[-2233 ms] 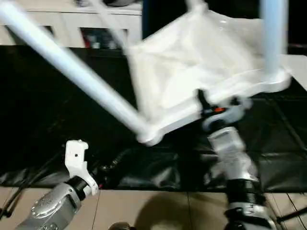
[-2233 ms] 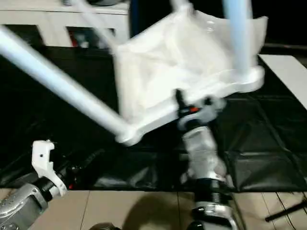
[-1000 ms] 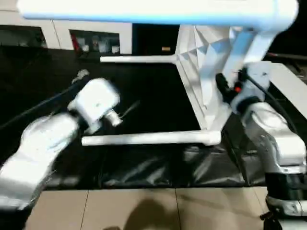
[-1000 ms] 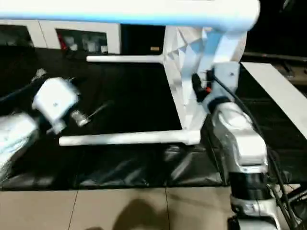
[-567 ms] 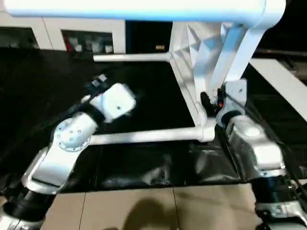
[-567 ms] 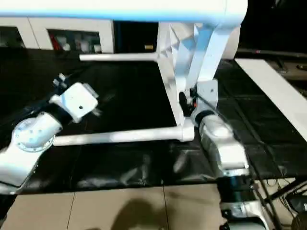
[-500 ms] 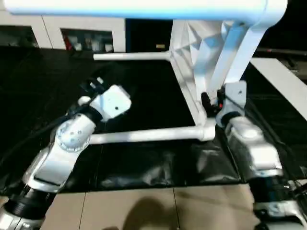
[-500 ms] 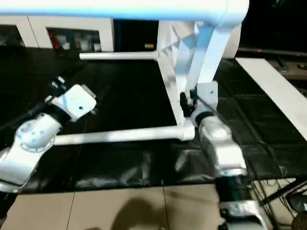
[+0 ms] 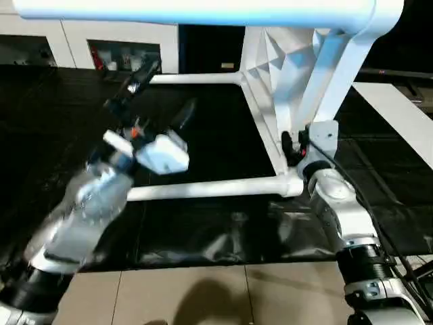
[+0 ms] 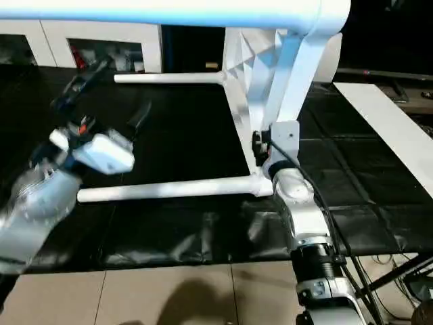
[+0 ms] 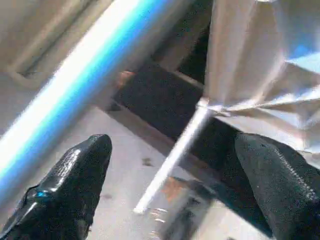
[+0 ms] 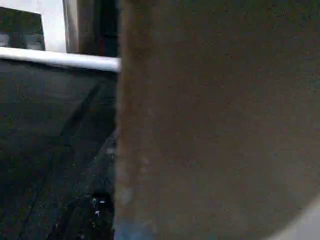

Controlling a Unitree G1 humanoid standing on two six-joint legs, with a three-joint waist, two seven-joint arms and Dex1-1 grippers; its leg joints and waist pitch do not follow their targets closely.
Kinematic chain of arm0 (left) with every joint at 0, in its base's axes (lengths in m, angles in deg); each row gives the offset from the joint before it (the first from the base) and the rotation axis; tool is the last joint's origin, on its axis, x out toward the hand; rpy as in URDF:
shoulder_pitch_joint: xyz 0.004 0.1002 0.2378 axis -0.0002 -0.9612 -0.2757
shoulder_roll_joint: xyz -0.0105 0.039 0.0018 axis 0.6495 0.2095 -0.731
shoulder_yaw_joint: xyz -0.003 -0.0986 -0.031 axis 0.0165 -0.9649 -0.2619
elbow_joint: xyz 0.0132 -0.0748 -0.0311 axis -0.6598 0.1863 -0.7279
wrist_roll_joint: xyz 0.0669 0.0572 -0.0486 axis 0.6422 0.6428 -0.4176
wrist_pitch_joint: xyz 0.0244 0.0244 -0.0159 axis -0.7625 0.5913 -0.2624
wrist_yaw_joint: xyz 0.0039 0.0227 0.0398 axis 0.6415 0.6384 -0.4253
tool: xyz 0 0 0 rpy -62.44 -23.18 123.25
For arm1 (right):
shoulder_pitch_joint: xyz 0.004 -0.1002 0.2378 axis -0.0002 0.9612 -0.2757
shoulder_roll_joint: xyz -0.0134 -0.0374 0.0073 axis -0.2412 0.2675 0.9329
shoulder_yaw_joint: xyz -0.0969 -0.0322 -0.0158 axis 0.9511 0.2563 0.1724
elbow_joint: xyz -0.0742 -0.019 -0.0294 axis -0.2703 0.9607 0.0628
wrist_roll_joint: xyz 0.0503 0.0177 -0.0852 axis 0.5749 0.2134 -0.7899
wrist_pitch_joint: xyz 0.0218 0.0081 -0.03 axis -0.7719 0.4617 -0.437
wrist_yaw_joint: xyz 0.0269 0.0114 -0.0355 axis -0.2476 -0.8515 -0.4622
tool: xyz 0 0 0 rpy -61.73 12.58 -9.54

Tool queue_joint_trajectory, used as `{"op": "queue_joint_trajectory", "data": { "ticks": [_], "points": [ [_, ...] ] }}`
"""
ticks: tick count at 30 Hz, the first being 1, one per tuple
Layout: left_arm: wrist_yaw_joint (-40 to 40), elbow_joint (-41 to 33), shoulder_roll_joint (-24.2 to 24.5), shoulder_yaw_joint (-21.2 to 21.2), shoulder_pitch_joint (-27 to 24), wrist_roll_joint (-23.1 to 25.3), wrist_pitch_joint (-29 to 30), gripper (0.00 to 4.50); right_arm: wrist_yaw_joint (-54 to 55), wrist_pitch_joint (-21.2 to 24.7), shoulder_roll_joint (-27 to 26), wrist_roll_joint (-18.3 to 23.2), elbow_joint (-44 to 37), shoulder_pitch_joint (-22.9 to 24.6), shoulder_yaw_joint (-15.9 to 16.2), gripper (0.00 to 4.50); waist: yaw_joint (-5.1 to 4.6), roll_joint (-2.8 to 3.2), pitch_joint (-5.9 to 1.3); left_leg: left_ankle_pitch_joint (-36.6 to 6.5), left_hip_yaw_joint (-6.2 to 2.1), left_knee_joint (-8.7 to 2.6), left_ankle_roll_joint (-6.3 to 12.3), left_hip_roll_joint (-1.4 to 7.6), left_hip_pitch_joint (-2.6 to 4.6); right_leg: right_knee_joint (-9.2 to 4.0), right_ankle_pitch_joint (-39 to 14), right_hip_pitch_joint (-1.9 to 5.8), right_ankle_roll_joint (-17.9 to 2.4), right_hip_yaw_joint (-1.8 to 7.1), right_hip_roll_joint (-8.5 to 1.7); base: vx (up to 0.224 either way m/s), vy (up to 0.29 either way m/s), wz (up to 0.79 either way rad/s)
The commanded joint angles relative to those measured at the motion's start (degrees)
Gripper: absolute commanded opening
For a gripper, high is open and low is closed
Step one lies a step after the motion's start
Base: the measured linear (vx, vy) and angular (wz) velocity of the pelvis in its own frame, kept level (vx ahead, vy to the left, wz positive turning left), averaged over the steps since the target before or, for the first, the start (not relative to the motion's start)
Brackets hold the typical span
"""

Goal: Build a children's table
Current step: Flip table

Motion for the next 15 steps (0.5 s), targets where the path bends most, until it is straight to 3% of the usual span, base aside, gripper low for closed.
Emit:
{"op": "queue_joint_trajectory", "data": {
  "ticks": [1,7,10,11,14,15],
  "points": [
    [-3.2,-4.0,-0.2,-2.2,1.5,4.0,-1.9,4.50,0.2,-0.9,0.2,-1.4,1.0,-1.1,0.5,2.14,0.43,0.64,-2.97,-6.9,-3.41,-4.44,0.13,6.73,-0.10,-4.10,-11.2,2.89,-6.7,5.45,-7.96,0.000,0.000,0.00],
    [-5.8,-0.8,0.0,-2.9,5.0,6.7,1.0,4.50,0.0,-2.4,0.4,-2.6,1.5,-1.3,0.4,1.99,0.51,0.72,-2.80,-9.0,-3.43,-4.51,-0.24,6.52,0.00,-4.35,-14.2,2.51,-6.0,5.41,-7.77,0.000,0.000,0.00],
    [-5.9,3.9,-0.2,-4.1,9.0,8.2,2.8,4.50,-0.5,-3.0,1.2,-3.6,1.1,-1.0,0.9,1.98,0.61,0.75,-2.95,-8.3,-3.47,-4.47,-0.29,6.49,0.06,-4.09,-12.0,2.50,-6.3,5.42,-7.65,0.000,0.000,0.00],
    [-5.6,5.6,-0.1,-4.2,10.1,8.7,3.3,4.50,-0.6,-3.2,1.4,-3.8,1.1,-1.0,1.1,1.98,0.79,1.03,-2.99,-8.0,-3.47,-4.39,-0.24,6.36,0.21,-4.03,-11.3,2.45,-6.3,5.43,-7.67,0.000,0.000,0.00],
    [-4.4,11.1,0.3,-4.2,13.1,9.2,5.0,4.50,-0.7,-3.6,1.8,-4.3,1.1,-1.0,1.4,1.98,1.00,0.91,-3.05,-7.3,-3.40,-4.29,-0.03,6.32,0.14,-3.88,-10.6,2.65,-6.8,5.49,-7.94,0.000,0.000,0.00],
    [-4.4,12.8,0.6,-4.1,14.0,9.2,5.0,4.21,-0.7,-3.7,1.9,-4.5,1.0,-1.1,1.4,1.98,1.08,1.16,-3.05,-6.5,-3.41,-4.27,0.28,6.24,-0.02,-3.89,-9.8,2.65,-7.0,5.49,-7.90,0.000,0.000,0.00]
  ]
}}
